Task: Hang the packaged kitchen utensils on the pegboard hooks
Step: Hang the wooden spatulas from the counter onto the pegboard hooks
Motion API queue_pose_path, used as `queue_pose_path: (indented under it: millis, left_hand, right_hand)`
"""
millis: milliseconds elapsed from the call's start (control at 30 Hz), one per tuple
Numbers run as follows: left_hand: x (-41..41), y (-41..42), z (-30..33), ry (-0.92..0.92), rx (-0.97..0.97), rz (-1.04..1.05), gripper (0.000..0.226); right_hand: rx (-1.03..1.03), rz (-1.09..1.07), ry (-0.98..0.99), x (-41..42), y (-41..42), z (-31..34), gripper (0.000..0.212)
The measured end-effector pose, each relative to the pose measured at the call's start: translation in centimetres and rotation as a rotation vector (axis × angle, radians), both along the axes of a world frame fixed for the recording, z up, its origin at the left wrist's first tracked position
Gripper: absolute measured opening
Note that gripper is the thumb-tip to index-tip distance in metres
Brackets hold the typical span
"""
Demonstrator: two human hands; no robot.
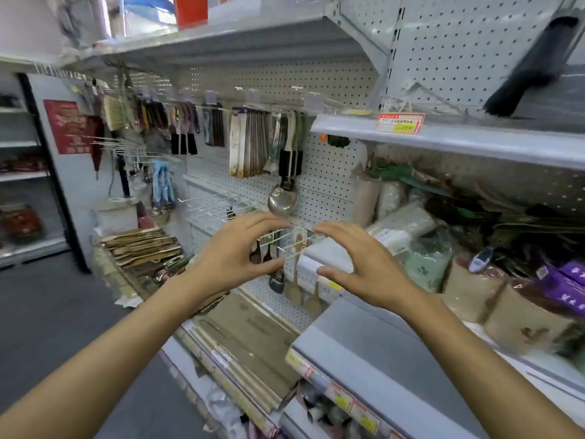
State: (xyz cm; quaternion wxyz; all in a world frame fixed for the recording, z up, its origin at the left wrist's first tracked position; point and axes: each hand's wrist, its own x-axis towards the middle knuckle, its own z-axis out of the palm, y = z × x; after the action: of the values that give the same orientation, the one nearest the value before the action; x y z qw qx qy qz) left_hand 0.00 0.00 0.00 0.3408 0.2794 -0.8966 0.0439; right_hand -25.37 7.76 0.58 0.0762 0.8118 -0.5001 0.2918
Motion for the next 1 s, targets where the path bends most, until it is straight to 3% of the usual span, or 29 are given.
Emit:
queue_pose_path:
  millis: [1000]
  left_hand:
    - [32.0,-25.8,-6.8,-0.038,0.117,0.206,0.059]
  right_hand:
    - [0.141,0.155,0.071,30.2,-30.4,-6.1,0.065]
